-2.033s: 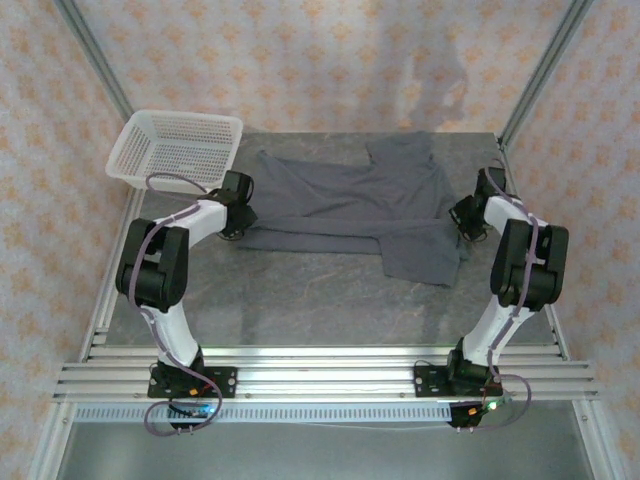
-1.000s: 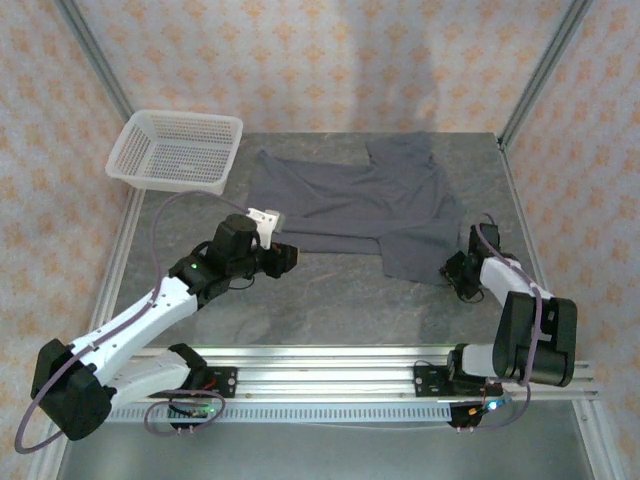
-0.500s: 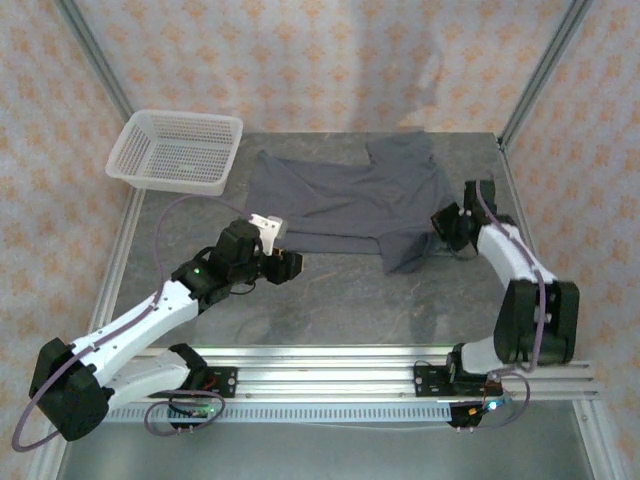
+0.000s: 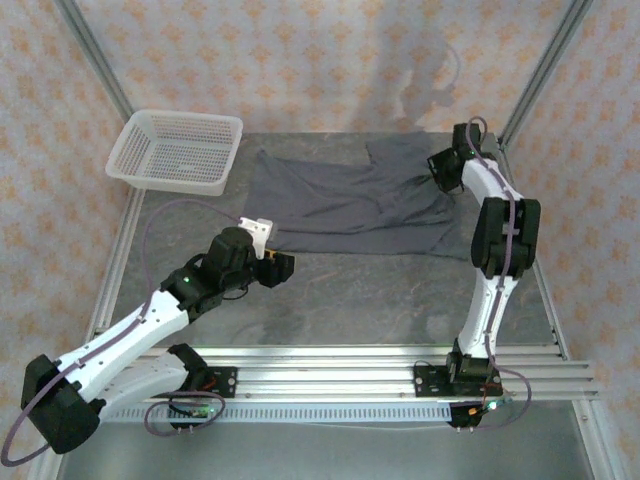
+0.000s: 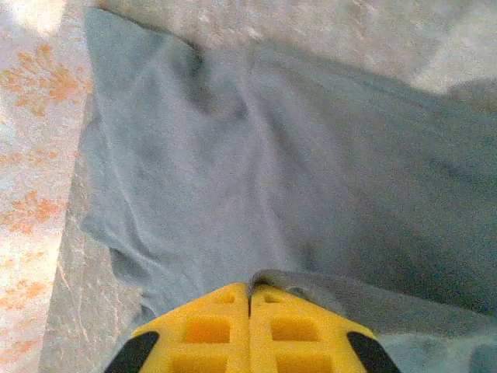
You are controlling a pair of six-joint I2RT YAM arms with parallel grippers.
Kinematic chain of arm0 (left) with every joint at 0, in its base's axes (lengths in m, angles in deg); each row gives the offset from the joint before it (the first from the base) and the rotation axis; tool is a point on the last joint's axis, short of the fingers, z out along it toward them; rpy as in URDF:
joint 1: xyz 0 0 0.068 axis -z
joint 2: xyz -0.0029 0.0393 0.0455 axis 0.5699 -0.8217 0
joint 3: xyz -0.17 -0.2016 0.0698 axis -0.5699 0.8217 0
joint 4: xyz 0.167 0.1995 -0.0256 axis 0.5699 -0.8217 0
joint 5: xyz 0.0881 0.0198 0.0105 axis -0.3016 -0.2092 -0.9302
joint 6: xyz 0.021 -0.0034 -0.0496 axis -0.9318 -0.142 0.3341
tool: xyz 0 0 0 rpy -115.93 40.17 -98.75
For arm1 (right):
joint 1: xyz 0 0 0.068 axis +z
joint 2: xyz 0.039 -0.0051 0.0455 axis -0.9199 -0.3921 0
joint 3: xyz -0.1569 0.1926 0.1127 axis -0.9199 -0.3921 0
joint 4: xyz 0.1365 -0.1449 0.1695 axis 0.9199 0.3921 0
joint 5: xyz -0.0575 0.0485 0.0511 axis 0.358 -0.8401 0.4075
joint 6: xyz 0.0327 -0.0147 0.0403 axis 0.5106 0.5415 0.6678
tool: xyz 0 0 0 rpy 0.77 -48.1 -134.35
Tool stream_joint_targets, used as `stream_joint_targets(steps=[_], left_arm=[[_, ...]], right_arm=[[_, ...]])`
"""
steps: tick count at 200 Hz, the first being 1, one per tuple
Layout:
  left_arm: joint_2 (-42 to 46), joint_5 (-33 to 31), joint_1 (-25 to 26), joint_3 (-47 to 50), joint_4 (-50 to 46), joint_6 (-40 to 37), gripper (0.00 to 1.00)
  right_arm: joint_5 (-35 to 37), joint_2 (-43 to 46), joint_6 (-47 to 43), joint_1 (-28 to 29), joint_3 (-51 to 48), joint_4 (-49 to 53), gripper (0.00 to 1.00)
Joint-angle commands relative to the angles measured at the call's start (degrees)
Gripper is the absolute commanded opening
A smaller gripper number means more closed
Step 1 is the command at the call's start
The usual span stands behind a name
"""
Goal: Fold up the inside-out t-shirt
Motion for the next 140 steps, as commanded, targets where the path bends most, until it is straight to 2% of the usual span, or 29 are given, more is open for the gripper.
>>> stream_joint_targets(steps=[1,19,31,40,52,67,84,99,115,140], left_arm=[[-0.73,-3.88,0.23,0.52,-2.64,0.05,0.56],[-3.05,-6.49,0.24,-0.4,-3.75,1.49,0.56],[-5.52,-11.75,0.18,-1.42,-4.93,5.37,0.56],[-7.9,-16.8,0.02,-2.63,-6.54,9.7,0.51],[-11.62,-20.26,-0.81,-4.21,-7.09,14.4,0.36],[-16.28,-21.01,-3.3,-6.0,-5.24,18.43,0.0],[-22.27,-20.52,-8.45,-8.51,-3.01,21.24,0.0],[-27.9,-18.34,-13.38,-10.55,0.37,22.29,0.0],[-35.1,-17.12,-16.26,-13.74,3.11,21.34,0.0],[-46.55,-14.43,-18.83,-21.0,1.2,20.28,0.0]], right_arm=[[1.03,-2.6,-5.04,0.25,9.64,9.42,0.29],[3.88,-0.49,-9.0,0.25,10.49,13.82,0.41],[4.85,4.61,-11.34,0.1,4.25,11.77,0.43],[5.12,8.66,-11.99,-0.08,-2.03,9.15,0.43],[4.57,14.5,-12.25,-0.44,-10.75,5.35,0.41],[3.97,20.16,-12.16,-0.42,-21.22,0.82,0.32],[4.02,23.65,-11.15,-0.6,-30.68,-3.15,0.12],[3.77,23.66,-10.73,-1.5,-35.25,-4.8,0.0],[2.22,21.77,-11.03,-2.87,-36.78,-4.85,0.0],[2.89,19.36,-12.62,-3.86,-37.14,-4.02,0.0]])
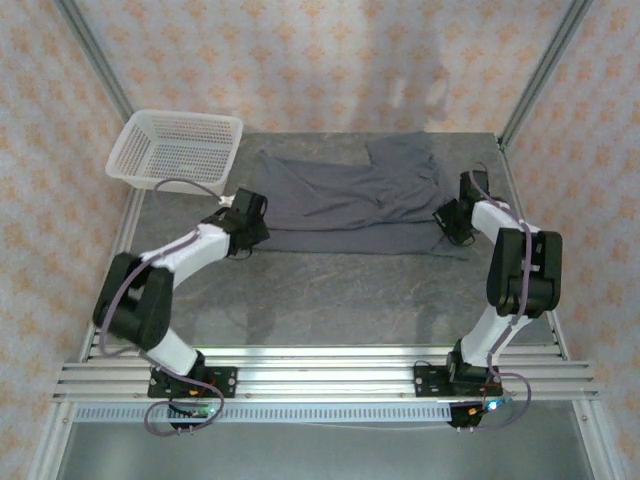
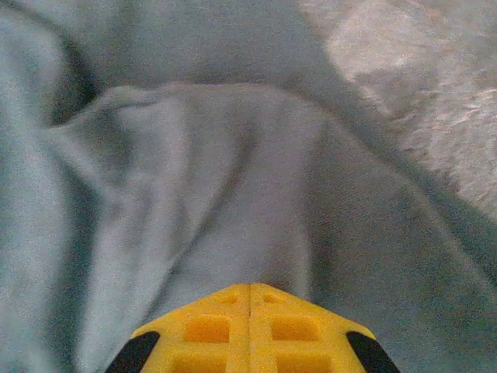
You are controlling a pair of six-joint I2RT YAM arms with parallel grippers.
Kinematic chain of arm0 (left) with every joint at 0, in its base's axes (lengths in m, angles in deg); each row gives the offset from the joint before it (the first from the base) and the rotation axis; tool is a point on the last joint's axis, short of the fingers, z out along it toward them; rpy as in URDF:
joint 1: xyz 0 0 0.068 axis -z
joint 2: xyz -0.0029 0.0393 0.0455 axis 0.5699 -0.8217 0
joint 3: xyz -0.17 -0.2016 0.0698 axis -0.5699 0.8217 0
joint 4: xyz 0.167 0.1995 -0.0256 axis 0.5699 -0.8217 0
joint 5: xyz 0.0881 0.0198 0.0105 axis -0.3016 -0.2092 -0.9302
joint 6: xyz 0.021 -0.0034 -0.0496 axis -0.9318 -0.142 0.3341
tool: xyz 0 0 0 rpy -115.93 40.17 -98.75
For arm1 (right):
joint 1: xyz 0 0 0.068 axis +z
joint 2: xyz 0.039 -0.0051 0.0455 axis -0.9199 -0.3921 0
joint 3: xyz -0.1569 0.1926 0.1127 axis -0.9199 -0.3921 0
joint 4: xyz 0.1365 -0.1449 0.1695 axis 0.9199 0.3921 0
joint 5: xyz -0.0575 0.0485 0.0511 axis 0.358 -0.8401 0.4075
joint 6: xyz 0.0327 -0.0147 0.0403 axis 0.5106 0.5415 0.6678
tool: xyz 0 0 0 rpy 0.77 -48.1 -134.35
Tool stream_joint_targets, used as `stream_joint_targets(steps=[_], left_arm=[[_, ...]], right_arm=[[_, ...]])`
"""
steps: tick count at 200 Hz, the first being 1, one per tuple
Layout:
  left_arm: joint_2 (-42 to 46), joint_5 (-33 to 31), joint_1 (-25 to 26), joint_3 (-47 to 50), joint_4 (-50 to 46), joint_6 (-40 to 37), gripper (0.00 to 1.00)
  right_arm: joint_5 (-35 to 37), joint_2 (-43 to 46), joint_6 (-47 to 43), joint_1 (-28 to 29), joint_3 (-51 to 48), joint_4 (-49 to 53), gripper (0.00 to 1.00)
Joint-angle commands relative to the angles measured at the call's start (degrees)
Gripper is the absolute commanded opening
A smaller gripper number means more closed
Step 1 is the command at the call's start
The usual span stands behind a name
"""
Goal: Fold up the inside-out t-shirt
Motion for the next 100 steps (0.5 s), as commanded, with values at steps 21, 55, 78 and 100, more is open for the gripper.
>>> stream_joint_targets(steps=[21,55,78,100], left_arm=[[-12.24,2.33,-2.12,-6.78,1.42,2.65,0.0],[-10.64,2.63,-2.37,1.31,4.99,5.08,0.0],[-7.26,4.89,-2.53,10.28,8.24,6.1,0.0],[-2.77,8.85,-2.5,20.32,13.21,8.59,0.0]], right_arm=[[0.57,-4.19,-3.86,-1.15,0.96,1.43,0.0],[2.27,-4.92,-5.81,-1.25,-0.73,5.52,0.0],[4.34,-4.07,-7.19,-1.28,-2.08,9.23,0.04],[5.04,-2.13,-8.69,-1.25,-3.86,12.49,0.07]])
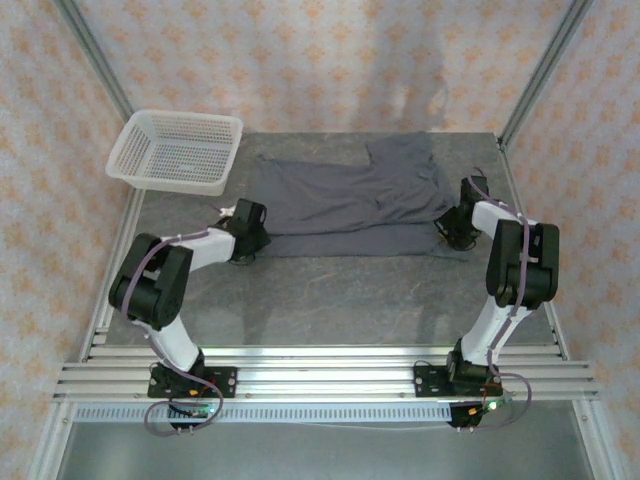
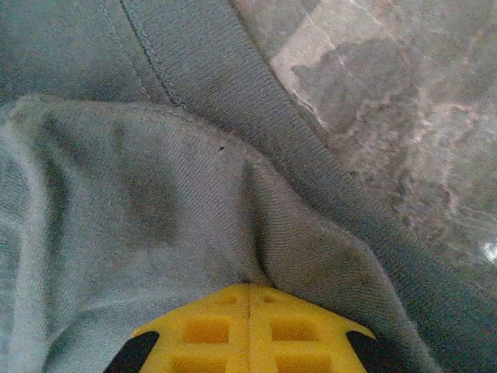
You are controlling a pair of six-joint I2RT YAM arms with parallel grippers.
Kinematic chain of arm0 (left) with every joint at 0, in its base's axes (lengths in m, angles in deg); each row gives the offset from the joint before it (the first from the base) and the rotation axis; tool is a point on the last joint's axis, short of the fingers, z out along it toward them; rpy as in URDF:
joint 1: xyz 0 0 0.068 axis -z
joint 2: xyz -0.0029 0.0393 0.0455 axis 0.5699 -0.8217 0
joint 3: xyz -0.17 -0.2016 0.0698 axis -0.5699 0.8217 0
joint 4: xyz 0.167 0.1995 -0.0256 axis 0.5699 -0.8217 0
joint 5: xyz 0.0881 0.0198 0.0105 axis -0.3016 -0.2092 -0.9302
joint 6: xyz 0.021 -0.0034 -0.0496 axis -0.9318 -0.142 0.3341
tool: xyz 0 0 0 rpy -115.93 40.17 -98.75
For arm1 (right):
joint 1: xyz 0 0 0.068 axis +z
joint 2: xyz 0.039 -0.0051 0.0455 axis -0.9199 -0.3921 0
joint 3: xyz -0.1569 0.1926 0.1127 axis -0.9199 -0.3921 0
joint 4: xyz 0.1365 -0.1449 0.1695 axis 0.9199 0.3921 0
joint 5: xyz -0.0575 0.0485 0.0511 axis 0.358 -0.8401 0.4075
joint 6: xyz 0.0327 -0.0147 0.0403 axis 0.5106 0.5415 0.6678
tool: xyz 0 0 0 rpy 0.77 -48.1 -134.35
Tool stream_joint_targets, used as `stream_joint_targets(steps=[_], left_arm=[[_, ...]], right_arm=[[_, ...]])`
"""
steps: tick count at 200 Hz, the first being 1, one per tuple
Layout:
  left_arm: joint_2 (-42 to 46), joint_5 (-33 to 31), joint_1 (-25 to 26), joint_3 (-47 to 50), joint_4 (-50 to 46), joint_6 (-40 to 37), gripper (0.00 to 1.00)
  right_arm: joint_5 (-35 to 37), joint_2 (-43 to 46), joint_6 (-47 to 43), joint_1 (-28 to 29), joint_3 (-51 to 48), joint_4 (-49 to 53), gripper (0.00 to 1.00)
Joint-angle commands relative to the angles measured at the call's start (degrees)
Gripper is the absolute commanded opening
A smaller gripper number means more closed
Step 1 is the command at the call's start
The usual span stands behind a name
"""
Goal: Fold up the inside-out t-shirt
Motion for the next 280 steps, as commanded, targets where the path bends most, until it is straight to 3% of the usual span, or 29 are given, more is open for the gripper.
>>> stream_joint_targets(steps=[1,28,75,114,134,149,163,185,245,280], left_arm=[[1.55,4.46,-0.55,11.03,-0.98,3.75,0.0],[9.57,7.35,0.71,20.46,0.11,5.34,0.0],[35.44,-1.37,9.48,27.63,-15.86,8.48,0.0],[51.3,-2.9,11.26,30.05,-21.05,10.12,0.0],[52.66,-6.57,11.21,24.09,-22.43,5.97,0.32],[50.83,-9.32,11.19,18.53,-22.83,2.77,0.43],[48.05,-10.49,10.81,13.72,-22.68,-0.24,0.45],[43.64,-8.12,9.77,8.92,-20.7,-4.86,0.45],[42.66,1.87,6.21,6.28,-16.35,-10.55,0.5],[43.57,2.1,5.83,5.68,-18.3,-11.52,0.56]], right_arm=[[4.02,1.39,-2.88,-0.03,-4.05,10.15,0.07],[3.6,6.99,-2.42,-0.01,-10.84,10.72,0.1],[2.18,18.06,1.98,0.01,-24.14,9.54,0.16],[-1.24,24.04,-0.5,0.6,-19.6,13.38,0.2],[0.14,29.45,-1.33,2.21,-14.47,9.04,0.36],[1.46,30.0,-2.71,2.56,-11.26,1.66,0.43],[5.46,25.69,-6.6,2.97,-6.47,-2.85,0.45],[9.59,12.7,-14.01,3.44,5.93,-1.17,0.46],[9.38,-16.0,-23.19,4.35,35.63,9.64,0.46],[7.69,-22.99,-23.96,4.54,41.16,13.62,0.45]])
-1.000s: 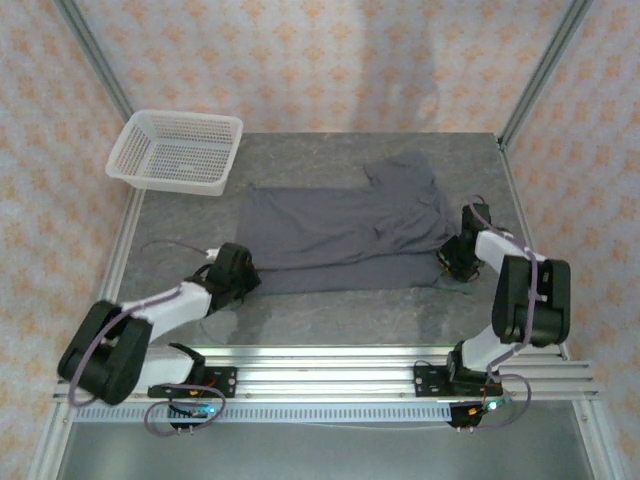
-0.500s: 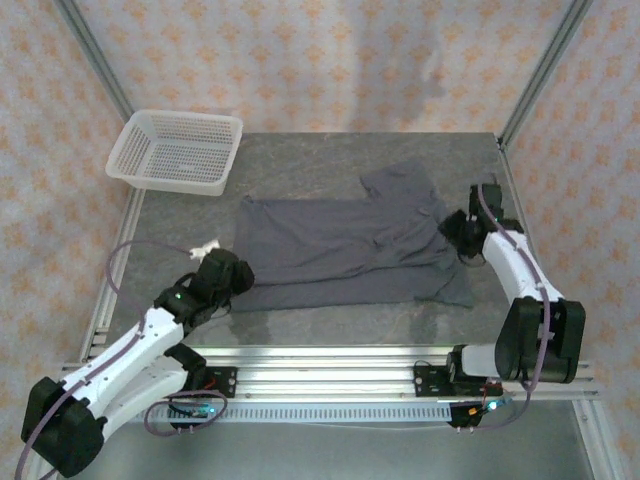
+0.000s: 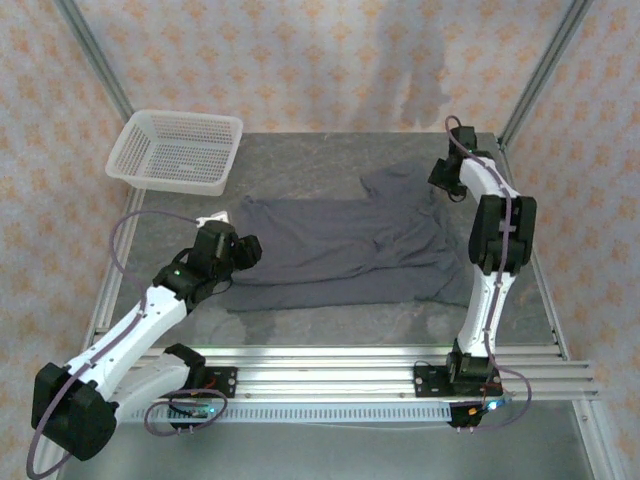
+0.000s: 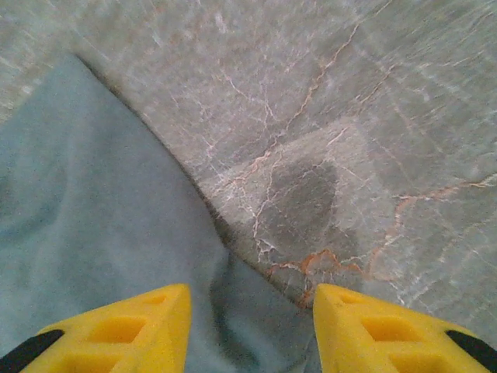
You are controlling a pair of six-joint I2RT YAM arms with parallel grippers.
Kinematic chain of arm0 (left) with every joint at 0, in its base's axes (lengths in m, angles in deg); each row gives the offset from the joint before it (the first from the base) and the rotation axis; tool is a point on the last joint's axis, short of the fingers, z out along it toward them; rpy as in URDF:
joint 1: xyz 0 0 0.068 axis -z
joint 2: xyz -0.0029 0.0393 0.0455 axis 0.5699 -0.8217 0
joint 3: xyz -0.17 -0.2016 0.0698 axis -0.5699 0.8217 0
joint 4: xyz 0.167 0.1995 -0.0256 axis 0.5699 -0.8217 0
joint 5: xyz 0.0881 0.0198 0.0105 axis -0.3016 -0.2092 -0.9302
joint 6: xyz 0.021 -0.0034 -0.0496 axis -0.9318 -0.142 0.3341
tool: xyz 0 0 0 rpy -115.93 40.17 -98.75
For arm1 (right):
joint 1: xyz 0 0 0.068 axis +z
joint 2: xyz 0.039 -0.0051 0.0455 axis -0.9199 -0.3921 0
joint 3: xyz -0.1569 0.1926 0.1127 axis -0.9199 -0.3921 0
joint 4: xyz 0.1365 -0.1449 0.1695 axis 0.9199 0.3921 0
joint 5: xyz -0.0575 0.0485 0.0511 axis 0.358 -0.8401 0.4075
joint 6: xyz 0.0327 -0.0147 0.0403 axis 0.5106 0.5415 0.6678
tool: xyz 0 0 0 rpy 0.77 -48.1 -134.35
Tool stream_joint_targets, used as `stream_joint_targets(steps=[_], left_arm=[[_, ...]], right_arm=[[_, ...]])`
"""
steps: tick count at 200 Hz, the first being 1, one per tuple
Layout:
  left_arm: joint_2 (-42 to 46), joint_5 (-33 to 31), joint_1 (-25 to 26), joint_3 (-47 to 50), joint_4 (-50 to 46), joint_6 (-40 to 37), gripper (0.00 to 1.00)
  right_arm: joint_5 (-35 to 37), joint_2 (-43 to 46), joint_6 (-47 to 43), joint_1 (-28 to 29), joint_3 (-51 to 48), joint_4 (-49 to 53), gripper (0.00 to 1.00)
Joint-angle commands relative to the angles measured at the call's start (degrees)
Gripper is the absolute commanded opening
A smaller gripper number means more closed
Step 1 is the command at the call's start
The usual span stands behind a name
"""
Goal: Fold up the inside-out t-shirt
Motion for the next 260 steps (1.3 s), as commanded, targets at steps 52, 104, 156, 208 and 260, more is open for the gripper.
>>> stream_joint_targets(steps=[52,104,156,208,260], left_arm=[[-0.68,1.67,-0.82,-1.22,1.19,-1.4,0.56],[-2.04,2.8,-0.91,-2.29,0.64,-1.24,0.58],[-2.86,2.97,-0.99,-1.49,1.55,-0.07,0.58],[-4.48,1.58,-2.18,-3.66,-0.2,0.33,0.58],[-17.62,-3.91,-7.37,-17.64,-7.46,0.23,0.56]], right_arm=[[0.34,-7.16,-5.03,0.43,6.11,8.66,0.39],[-1.89,-10.96,-7.75,0.97,10.72,11.35,0.41],[-5.82,-15.19,-7.45,2.41,15.43,15.22,0.32],[-4.29,-14.25,-6.17,2.52,20.53,17.76,0.0],[-0.74,-1.27,-5.43,2.54,11.08,11.11,0.0]])
